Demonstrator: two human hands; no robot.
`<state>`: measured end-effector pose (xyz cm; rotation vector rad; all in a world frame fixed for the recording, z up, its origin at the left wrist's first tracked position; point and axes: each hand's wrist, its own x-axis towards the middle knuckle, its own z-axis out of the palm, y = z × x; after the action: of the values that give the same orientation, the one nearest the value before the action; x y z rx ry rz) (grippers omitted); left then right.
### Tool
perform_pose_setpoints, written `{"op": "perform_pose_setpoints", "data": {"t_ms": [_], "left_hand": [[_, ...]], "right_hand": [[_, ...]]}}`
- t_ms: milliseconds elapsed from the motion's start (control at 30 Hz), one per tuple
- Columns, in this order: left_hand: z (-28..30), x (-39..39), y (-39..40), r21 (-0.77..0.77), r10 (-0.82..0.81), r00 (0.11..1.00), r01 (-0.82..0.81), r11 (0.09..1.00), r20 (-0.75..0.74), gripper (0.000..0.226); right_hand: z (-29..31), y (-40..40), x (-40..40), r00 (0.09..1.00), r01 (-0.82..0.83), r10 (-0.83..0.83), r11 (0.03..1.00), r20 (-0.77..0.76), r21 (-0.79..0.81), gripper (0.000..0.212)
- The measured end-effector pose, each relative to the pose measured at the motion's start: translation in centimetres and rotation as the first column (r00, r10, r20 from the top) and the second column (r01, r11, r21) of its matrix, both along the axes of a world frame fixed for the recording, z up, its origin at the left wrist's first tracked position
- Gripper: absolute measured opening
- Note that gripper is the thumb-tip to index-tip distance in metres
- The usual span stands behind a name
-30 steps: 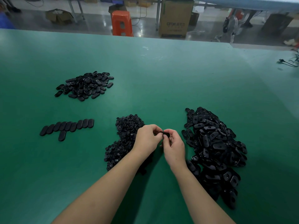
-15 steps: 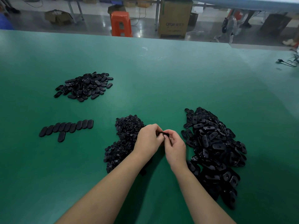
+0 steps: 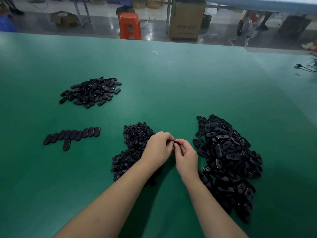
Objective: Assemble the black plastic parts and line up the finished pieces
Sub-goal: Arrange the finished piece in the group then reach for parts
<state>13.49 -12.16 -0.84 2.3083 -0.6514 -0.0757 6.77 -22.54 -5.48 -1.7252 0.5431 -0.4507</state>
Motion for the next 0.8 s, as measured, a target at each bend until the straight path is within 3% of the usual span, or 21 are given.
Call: {"op": "perform_pose_setpoints", "data": {"t_ms": [167, 333, 533, 633, 700, 800], "left_hand": [[-0.3, -0.2, 0.1, -0.044, -0.002, 1.000, 0.002, 0.999, 0.006, 0.019], [-0.8, -0.4, 0.5, 0.046, -0.054, 0.998, 0.053, 0.998, 0.032, 0.028], [-0.8, -0.4, 1.1, 0.187, -0.176, 0.961, 0.137, 0.973, 0.215, 0.025], [-0.7, -0.3, 2.1, 0.223, -0.220, 0.928, 0.156, 0.962, 0.301, 0.024], [-0.3, 0.2, 3.6, 0.181, -0.151, 0.929, 0.094, 0.979, 0.338, 0.024], [0.1, 1.5, 7.6, 0.066, 0.140, 0.945, -0.166, 0.984, 0.295, 0.028]], "right_hand": [[0.1, -0.1, 0.0, 1.000, 0.021, -0.021, 0.999, 0.009, 0.032, 0.022], [0.2, -0.1, -0.1, 0.998, 0.057, -0.058, 0.997, 0.020, 0.053, 0.026], [0.2, -0.1, 0.0, 0.998, 0.062, -0.062, 0.998, -0.002, 0.012, 0.023], [0.4, 0.1, 0.1, 0.999, 0.049, -0.048, 0.995, -0.007, 0.083, 0.023], [0.6, 0.3, 0.0, 0.999, 0.044, -0.044, 0.991, 0.004, 0.126, 0.026], [0.7, 0.3, -0.3, 1.000, 0.021, -0.019, 0.997, -0.020, 0.080, 0.024]]}}
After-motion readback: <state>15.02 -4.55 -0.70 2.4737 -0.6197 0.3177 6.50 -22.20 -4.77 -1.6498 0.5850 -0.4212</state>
